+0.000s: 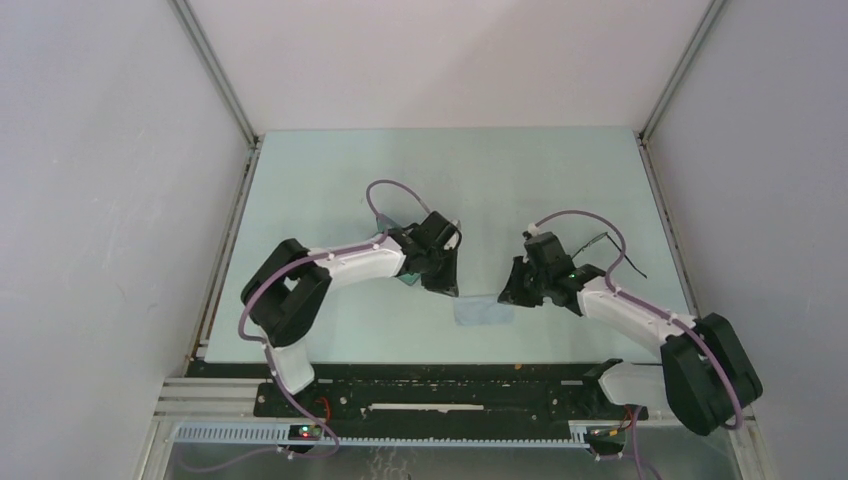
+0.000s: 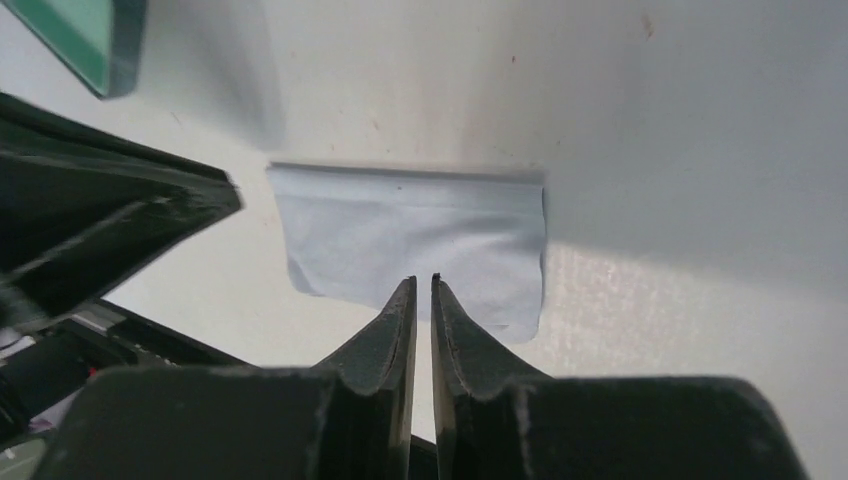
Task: Organize the sunglasses
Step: Fold the glasses cleaning cloth at the center of the board, then adjust the sunglasses case at the center of the board.
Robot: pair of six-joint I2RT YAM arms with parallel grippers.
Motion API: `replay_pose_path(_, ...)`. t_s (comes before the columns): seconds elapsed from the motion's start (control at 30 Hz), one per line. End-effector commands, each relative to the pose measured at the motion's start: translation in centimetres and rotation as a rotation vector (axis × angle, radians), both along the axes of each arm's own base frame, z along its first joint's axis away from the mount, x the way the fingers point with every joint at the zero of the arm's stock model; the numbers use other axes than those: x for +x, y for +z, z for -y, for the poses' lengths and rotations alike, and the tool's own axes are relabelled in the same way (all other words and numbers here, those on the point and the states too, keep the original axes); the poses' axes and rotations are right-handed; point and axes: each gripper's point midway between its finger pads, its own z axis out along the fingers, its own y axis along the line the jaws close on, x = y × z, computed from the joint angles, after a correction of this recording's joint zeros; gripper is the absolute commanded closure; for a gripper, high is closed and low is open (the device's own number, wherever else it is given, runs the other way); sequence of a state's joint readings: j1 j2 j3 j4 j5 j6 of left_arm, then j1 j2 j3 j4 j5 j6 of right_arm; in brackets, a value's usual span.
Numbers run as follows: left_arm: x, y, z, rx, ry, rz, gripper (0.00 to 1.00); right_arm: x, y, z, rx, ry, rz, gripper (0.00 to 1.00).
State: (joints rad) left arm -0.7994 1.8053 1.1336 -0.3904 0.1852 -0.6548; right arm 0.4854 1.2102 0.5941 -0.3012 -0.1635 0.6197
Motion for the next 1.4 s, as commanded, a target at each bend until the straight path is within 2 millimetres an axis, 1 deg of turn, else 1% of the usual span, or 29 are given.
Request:
replay_pose_path(0.0,1.4,4.0,-0.2,-0.029,0.018,0.101,0.84,-0.6,-2.5,0.3,-0.059,-0.030,-0.058,0.83)
replay_pose_path(0.1,1.6,5.3,-1.4,0.001,0.043,0.146,0.84,-1.2,-3.8,1.6,-0.110,-0.043,-0.083,0.83)
replay_pose_path(0.2,2.0,6.3,-2.7,0.016,0.077,0.186,0.83,-1.8,-4.3,2.3,-0.133,-0.033,-0.098,0.83)
replay_pose_path(0.27,2.6,6.7,-3.8,0.021,0.109,0.202,0.82,-1.6,-3.5,2.4,-0.128,-0.037,-0.073,0.83)
replay_pose_path(0.4,3.8,7.3,-6.3,0.035,0.171,0.214,0.80,-0.6,-1.1,2.8,-0.099,-0.092,0.011,0.80)
replay_pose_path(0.5,5.3,7.7,-9.2,0.086,0.245,0.243,0.80,0.0,0.1,3.3,-0.077,-0.124,0.053,0.78)
replay_pose_path(0.63,6.8,8.0,-13.4,0.108,0.355,0.240,0.78,0.2,0.1,4.0,-0.079,-0.136,0.048,0.78)
replay_pose_path(0.77,7.7,7.7,-18.6,0.150,0.501,0.214,0.77,0.2,0.1,4.1,-0.079,-0.131,0.048,0.78)
replay_pose_path(0.83,7.9,6.8,-20.9,0.156,0.575,0.185,0.77,0.2,0.2,4.0,-0.073,-0.130,0.051,0.78)
replay_pose_path(0.9,8.5,6.0,-22.5,0.131,0.639,0.159,0.74,0.4,0.2,3.8,-0.062,-0.126,0.053,0.78)
replay_pose_path(1.0,9.4,5.0,-23.3,0.098,0.670,0.126,0.70,0.6,0.2,3.3,-0.043,-0.112,0.050,0.78)
replay_pose_path(1.13,10.7,4.2,-22.7,0.089,0.647,0.106,0.65,0.6,0.2,3.1,-0.039,-0.102,0.041,0.78)
replay_pose_path(1.2,11.6,3.6,-22.9,0.109,0.647,0.105,0.61,0.5,0.2,3.2,-0.041,-0.100,0.044,0.77)
replay_pose_path(1.3,13.1,3.0,-23.0,0.120,0.650,0.097,0.60,0.4,0.3,3.2,-0.042,-0.099,0.044,0.77)
replay_pose_path(1.37,13.9,3.0,-23.2,0.121,0.671,0.099,0.61,0.3,0.3,3.3,-0.045,-0.101,0.037,0.77)
